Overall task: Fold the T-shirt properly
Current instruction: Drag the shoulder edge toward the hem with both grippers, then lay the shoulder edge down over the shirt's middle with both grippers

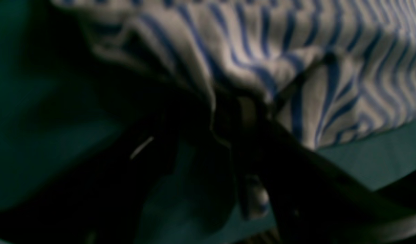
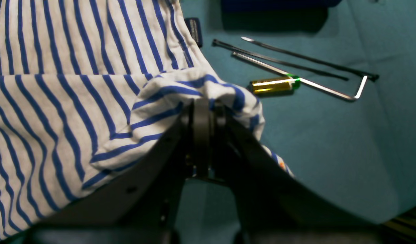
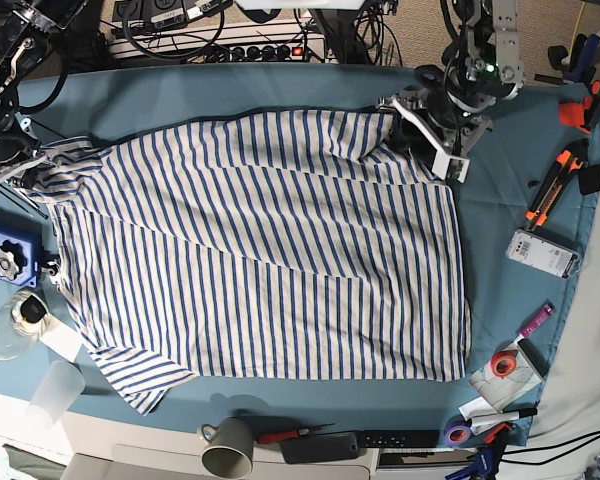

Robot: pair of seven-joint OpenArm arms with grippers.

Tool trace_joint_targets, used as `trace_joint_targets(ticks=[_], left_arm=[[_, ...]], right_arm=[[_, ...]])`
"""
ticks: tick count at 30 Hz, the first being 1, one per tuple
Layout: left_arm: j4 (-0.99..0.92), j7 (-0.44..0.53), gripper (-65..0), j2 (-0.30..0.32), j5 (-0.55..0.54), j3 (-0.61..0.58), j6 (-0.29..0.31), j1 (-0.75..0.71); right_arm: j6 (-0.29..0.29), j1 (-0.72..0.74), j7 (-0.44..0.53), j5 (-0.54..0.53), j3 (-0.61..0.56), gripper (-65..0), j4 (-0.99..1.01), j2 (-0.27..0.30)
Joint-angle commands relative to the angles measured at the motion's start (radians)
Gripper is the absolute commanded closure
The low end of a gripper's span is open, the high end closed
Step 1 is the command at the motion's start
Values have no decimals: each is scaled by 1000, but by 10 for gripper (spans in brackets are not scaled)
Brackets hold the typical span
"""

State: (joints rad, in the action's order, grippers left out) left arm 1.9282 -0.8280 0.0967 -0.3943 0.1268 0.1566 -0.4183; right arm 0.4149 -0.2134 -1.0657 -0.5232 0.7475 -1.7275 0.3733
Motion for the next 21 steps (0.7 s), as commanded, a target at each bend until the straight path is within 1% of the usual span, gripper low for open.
trace_joint_targets(ticks=[1,2,5,9,14,16,18,19,21], left_arm=[[-13,-29,-216,0,-11,0,-3,-3],[-24,-29,-176,0,-35,0,-3,1],[-32,-37,0,0,-82,0,-3,3],[-10,-124,0,1,-76,0,0,3],[99,-182,0,1,-28,18,-4,0],[166,-184,0,1,-14,41,-9,-12],[227,-166,0,1,-9,69,-23,-37],[248,-152,0,1,-10,82,-29,-52],[277,-140,0,2,-10,107,-28,-76]], right_arm=[[-1,9,23,-7,6,0,-14,23],[-1,10,24,-7,6,0,-14,23],[0,10,24,-7,6,0,-14,23],[0,12,29,-7,6,0,-14,23],[0,11,40,-6,6,0,-14,23],[0,11,43,-7,6,0,-14,23],[0,11,46,-7,6,0,-14,23],[7,12,49,-8,6,0,-14,23],[39,12,56,-16,6,0,-14,23]])
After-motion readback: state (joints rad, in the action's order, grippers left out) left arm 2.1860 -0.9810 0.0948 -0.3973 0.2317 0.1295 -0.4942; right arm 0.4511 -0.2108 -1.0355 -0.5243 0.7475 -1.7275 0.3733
